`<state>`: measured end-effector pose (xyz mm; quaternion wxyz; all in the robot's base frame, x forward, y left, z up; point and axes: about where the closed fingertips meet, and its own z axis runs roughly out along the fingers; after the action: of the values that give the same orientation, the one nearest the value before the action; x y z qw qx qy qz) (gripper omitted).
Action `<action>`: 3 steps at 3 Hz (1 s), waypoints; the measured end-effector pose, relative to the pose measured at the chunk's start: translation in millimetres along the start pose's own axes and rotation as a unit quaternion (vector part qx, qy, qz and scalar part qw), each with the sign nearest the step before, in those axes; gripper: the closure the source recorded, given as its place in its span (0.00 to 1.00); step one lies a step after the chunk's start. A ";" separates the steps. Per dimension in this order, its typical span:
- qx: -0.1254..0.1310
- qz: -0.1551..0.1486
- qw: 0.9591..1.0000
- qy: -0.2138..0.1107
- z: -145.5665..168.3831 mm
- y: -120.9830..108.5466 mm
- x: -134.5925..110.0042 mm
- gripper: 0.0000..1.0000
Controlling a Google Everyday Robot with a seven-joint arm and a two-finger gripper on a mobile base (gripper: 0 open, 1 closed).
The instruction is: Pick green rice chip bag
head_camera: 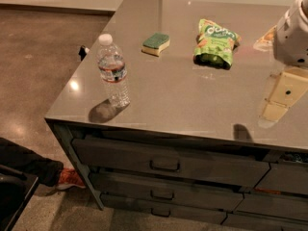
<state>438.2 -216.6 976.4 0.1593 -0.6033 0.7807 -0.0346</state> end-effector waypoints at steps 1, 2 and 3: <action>-0.003 0.007 1.000 -0.002 -0.1 -3.3 -0.5 0.00; -0.025 0.052 0.998 -0.020 10.8 -27.8 -1.0 0.00; -0.018 0.122 0.991 -0.050 29.5 -70.5 -1.7 0.00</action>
Offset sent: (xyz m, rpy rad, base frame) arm 0.0331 -0.0080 -0.0064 0.0963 0.1187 -0.1013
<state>512.7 -230.0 966.2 0.1904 -0.5070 0.8401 0.0298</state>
